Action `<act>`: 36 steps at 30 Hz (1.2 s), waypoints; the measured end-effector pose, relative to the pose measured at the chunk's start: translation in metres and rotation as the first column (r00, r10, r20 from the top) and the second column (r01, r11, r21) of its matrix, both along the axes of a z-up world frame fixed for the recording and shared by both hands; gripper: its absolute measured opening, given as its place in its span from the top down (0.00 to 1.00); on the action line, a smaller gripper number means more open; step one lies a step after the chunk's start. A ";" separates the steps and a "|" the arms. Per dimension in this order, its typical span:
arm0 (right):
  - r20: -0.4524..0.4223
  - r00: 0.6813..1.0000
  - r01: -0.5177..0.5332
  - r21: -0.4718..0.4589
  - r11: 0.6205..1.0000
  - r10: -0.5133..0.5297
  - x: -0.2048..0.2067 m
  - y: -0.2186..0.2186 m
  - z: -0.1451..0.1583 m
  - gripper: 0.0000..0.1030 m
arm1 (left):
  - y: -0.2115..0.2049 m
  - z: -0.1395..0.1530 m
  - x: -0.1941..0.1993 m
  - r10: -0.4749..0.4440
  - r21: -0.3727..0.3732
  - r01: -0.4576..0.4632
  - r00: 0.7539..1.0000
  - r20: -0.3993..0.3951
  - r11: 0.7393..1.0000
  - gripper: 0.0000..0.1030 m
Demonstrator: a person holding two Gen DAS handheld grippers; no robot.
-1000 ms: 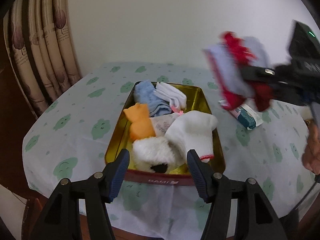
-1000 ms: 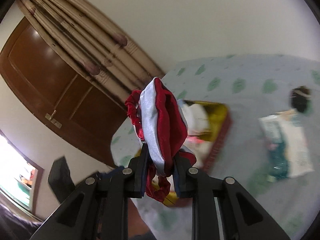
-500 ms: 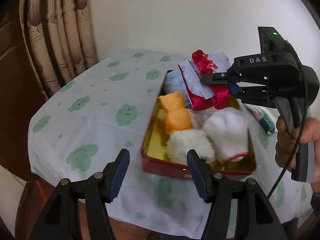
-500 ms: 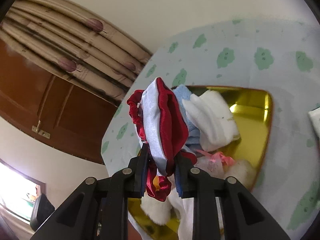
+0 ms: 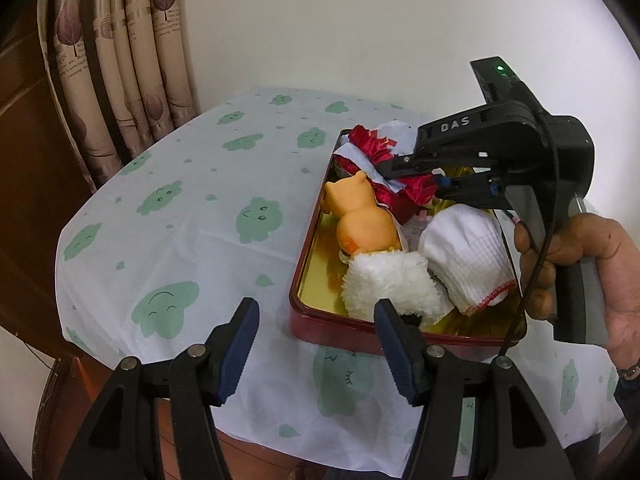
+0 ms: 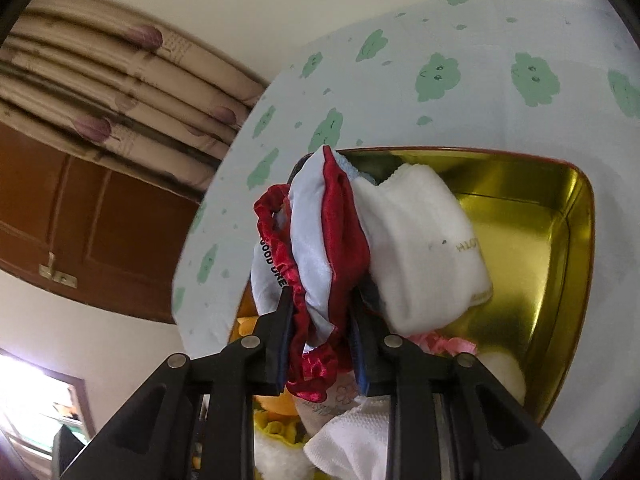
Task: Organize soft objects
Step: 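Carry the red-and-white hat into the tray and release it with the right gripper, then move the left gripper to the teal-and-white packet and grasp it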
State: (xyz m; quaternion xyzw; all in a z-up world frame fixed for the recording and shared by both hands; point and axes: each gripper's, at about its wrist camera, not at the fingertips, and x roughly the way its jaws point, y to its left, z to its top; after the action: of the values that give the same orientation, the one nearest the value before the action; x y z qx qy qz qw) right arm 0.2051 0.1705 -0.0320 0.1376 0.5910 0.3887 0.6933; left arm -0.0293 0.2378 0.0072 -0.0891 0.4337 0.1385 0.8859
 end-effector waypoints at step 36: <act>0.585 0.796 0.453 -0.402 0.795 -0.157 -0.076 -0.275 0.019 0.10 | -0.039 0.011 -0.007 -0.085 0.162 0.077 0.995 0.043 0.984 0.40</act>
State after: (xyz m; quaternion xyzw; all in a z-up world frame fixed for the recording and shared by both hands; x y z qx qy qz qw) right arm 0.1291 -0.1046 -0.0128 -0.0700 0.4306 0.1128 0.8928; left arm -0.0364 0.1988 0.0182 -0.0033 0.4025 0.1346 0.9055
